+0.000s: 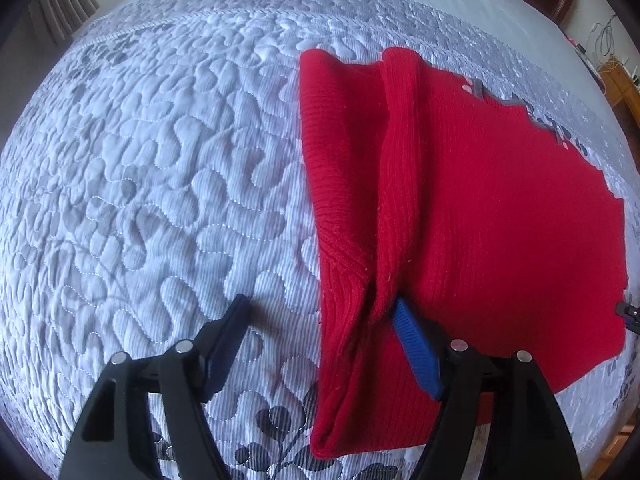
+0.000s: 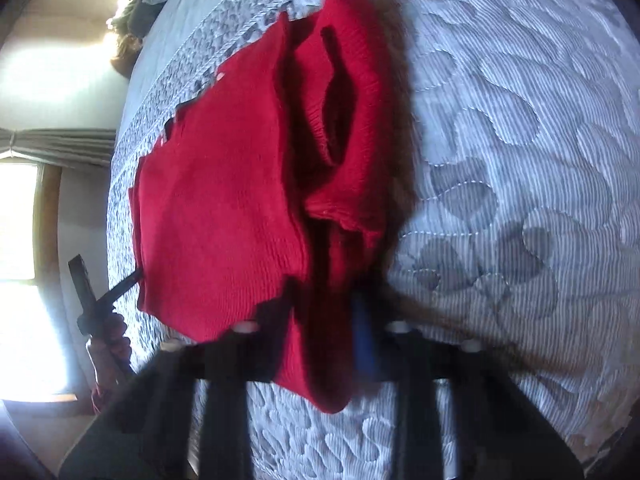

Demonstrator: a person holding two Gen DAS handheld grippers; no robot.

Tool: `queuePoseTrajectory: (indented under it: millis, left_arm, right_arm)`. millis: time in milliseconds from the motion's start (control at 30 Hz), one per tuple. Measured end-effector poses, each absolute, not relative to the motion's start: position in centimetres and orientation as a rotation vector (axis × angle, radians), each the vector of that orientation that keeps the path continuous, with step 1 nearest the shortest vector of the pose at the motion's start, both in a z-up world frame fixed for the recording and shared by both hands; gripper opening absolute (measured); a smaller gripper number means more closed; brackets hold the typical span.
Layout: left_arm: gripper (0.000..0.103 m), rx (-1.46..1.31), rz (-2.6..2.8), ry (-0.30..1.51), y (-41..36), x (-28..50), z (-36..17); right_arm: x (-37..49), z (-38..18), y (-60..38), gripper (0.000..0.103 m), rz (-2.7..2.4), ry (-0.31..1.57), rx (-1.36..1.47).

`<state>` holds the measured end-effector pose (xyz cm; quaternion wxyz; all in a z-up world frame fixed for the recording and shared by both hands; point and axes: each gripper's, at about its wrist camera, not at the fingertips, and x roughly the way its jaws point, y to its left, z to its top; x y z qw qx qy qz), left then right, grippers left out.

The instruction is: Fold small clothes

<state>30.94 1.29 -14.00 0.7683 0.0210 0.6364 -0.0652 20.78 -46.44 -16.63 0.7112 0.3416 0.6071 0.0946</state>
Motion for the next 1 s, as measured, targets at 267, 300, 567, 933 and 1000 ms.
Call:
queuePoseTrajectory:
  millis: [267, 300, 567, 933, 1000]
  left_arm:
    - [0.065, 0.022, -0.178, 1.347, 0.0, 31.6, -11.1]
    - [0.066, 0.042, -0.172, 1.339, -0.3, 31.6, -11.0]
    - [0.076, 0.089, -0.109, 1.452, -0.1, 34.2, -15.1]
    - [0.077, 0.098, -0.136, 1.451, -0.2, 34.7, -15.0]
    - [0.077, 0.1, -0.136, 1.448, -0.2, 34.4, -15.1]
  right_arm:
    - [20.1, -16.4, -46.8, 0.009, 0.207, 1.309, 0.811]
    - [20.2, -16.5, -46.9, 0.009, 0.202, 1.311, 0.818]
    - [20.3, -16.5, -47.0, 0.009, 0.139, 1.348, 0.848]
    - [20.7, -15.0, -46.0, 0.009, 0.073, 1.365, 0.791]
    - [20.6, -15.1, -46.1, 0.009, 0.064, 1.367, 0.8]
